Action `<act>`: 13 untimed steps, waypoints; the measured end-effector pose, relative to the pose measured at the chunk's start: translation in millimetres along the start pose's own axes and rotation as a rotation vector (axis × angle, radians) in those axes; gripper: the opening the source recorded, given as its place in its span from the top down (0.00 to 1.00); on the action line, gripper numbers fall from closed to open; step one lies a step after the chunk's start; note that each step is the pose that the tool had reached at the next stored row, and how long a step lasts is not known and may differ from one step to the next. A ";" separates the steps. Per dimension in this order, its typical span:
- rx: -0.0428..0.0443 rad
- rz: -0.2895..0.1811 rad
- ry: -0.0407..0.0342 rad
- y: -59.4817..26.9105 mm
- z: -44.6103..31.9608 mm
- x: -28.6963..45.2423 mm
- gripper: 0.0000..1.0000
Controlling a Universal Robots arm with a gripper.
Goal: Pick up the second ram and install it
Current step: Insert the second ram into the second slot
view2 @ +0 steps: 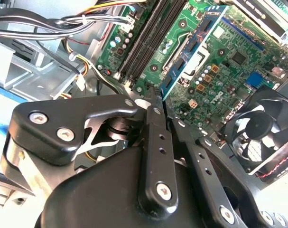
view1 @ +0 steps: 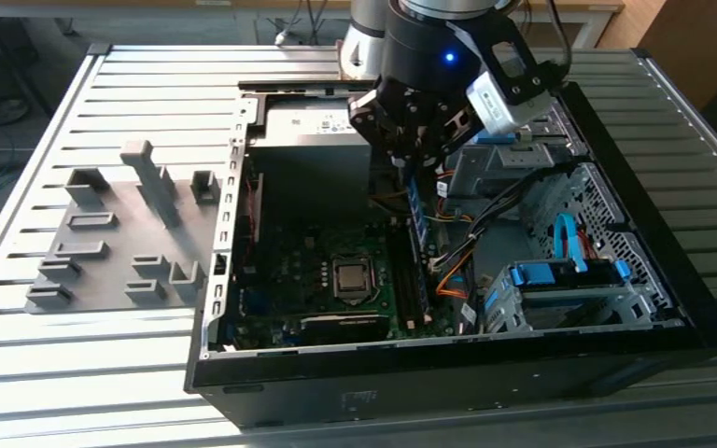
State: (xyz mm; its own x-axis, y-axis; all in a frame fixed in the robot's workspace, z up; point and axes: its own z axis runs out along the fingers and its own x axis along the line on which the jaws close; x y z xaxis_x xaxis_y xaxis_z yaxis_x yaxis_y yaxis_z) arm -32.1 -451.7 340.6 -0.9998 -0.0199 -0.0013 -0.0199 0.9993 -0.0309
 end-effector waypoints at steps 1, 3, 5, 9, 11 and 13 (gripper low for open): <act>-0.0001 0.000 0.0000 0.0 0.6 0.0 0.86; 0.0004 0.000 0.0000 0.0 1.4 0.0 0.86; 0.0003 0.002 -0.0001 0.0 2.4 0.0 0.86; 0.0004 0.010 0.0003 0.1 4.8 0.0 0.86; 0.0003 0.010 0.0018 0.2 7.4 -0.6 0.86; 0.0002 0.010 0.0059 0.3 10.6 -0.9 0.86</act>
State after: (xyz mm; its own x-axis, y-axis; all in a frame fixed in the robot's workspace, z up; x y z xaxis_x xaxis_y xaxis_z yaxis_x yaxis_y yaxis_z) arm -31.2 -451.7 329.9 -0.9999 -0.0096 0.0043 -0.0097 0.9995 -0.0311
